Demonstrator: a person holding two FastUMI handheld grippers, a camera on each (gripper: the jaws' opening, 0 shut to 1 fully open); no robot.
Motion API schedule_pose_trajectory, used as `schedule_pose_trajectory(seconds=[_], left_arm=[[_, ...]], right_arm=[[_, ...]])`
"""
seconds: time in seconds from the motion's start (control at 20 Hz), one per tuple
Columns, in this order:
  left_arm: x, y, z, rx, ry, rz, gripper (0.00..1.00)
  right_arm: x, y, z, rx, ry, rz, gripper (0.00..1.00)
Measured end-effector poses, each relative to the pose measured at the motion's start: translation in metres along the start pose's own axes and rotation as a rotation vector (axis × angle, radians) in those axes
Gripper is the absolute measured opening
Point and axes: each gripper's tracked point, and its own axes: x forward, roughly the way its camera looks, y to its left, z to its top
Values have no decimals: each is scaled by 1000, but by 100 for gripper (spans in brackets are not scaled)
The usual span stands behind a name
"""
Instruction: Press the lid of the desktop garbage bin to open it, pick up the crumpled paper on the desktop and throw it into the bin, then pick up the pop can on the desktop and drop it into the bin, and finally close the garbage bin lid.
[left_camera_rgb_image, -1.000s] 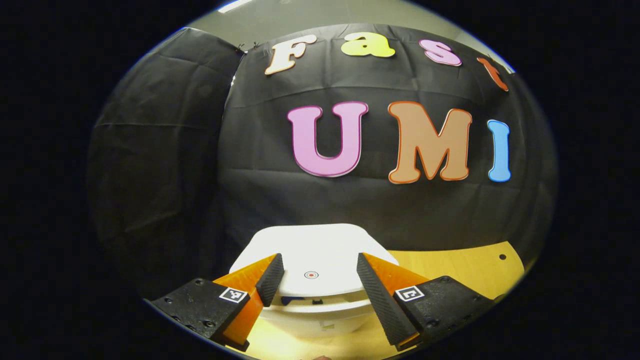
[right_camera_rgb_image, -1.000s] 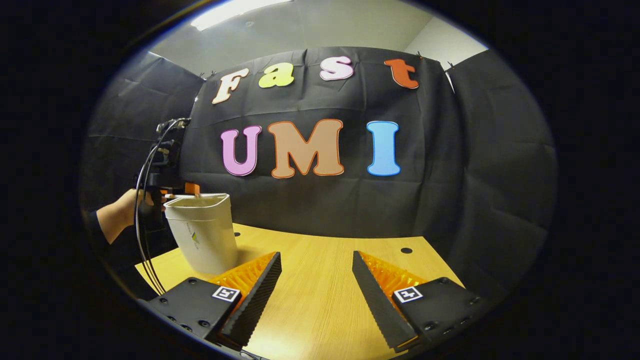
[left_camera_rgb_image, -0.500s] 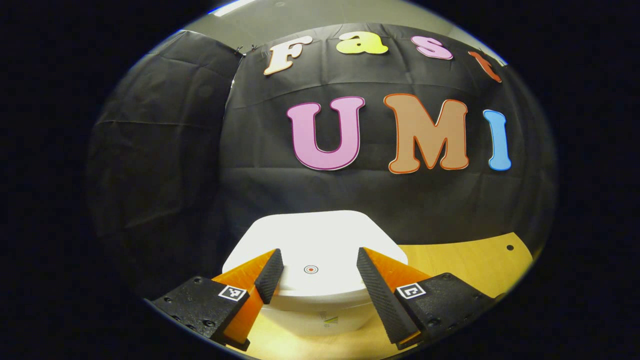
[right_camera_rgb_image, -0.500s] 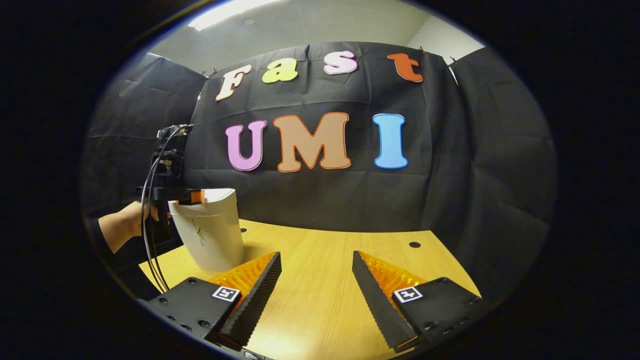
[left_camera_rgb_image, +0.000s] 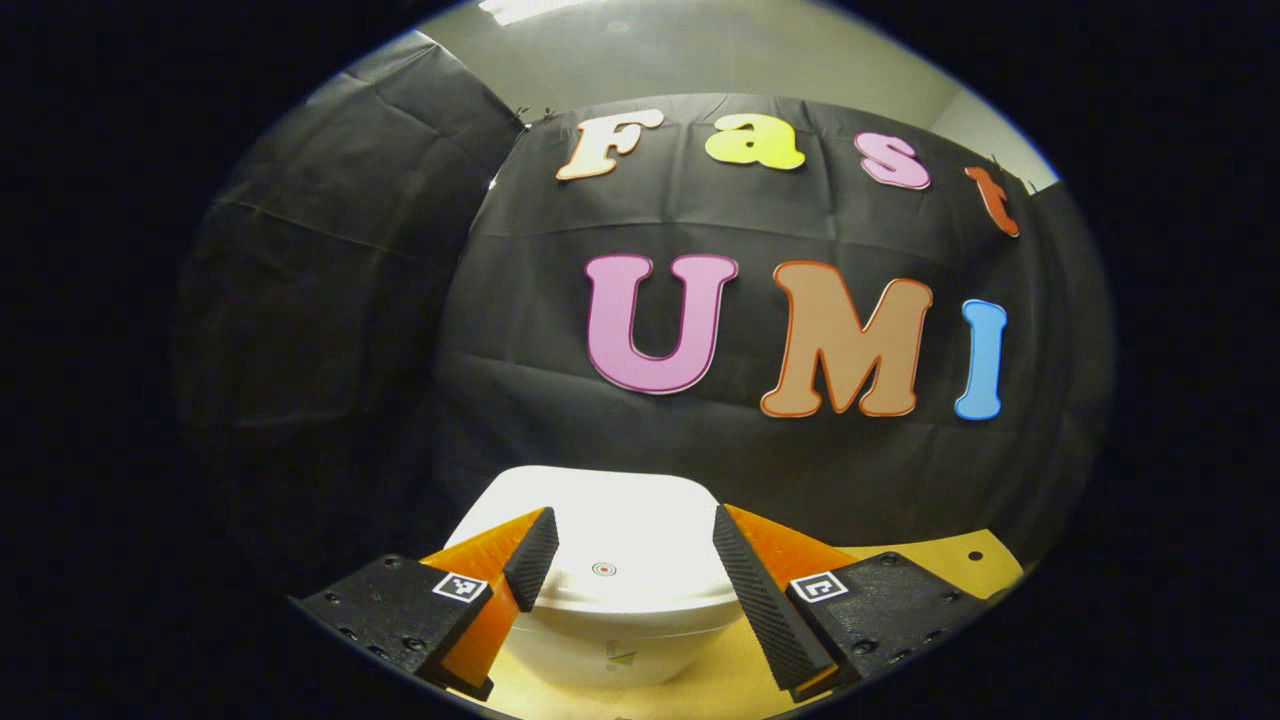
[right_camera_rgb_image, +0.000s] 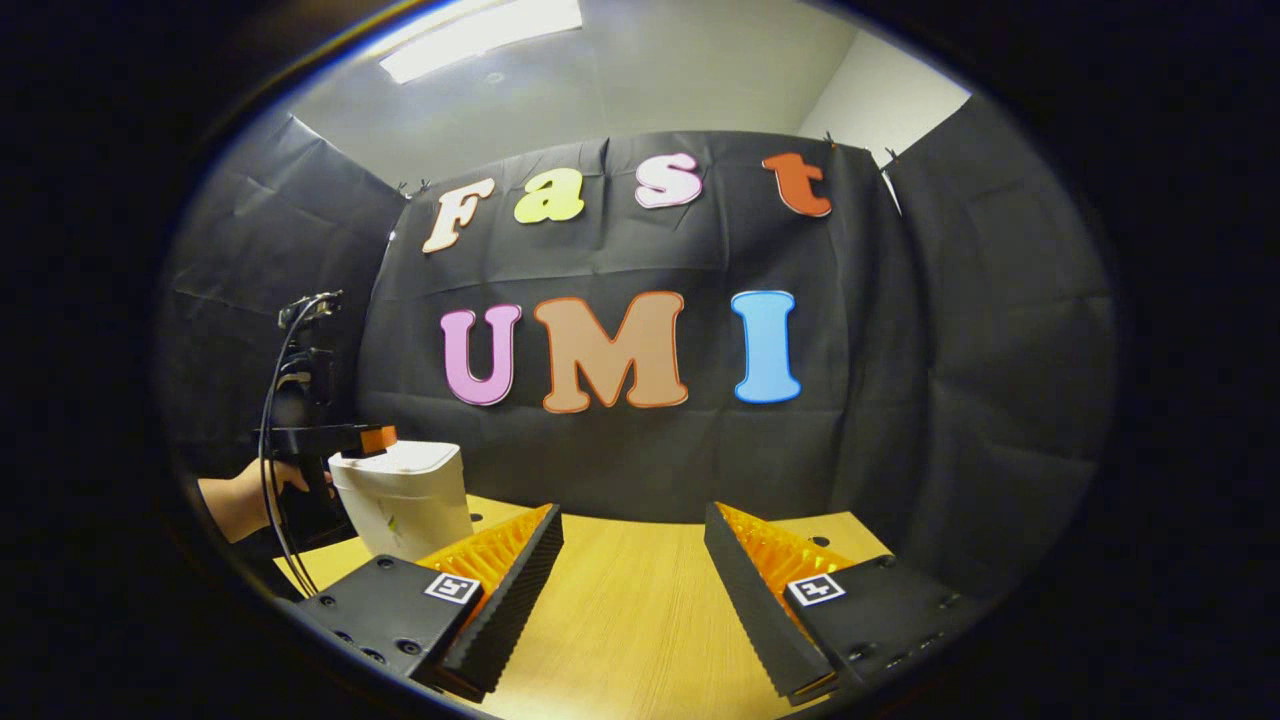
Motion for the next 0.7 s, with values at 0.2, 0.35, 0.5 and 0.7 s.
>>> schedule_pose_trajectory(seconds=[0.2, 0.35, 0.5, 0.7], left_arm=[[-33, -30, 45, 34, -117, -86, 93], [-65, -57, 60, 41, -172, -139, 93], [-98, -81, 61, 39, -177, -178, 93], [-143, -108, 66, 42, -210, -203, 93]], right_arm=[[-5, -1, 17, 18, -39, -7, 96], [-14, -3, 35, -1, -97, -18, 100], [-22, -4, 43, 19, -124, -11, 95], [-35, -17, 51, 38, -164, -29, 95]])
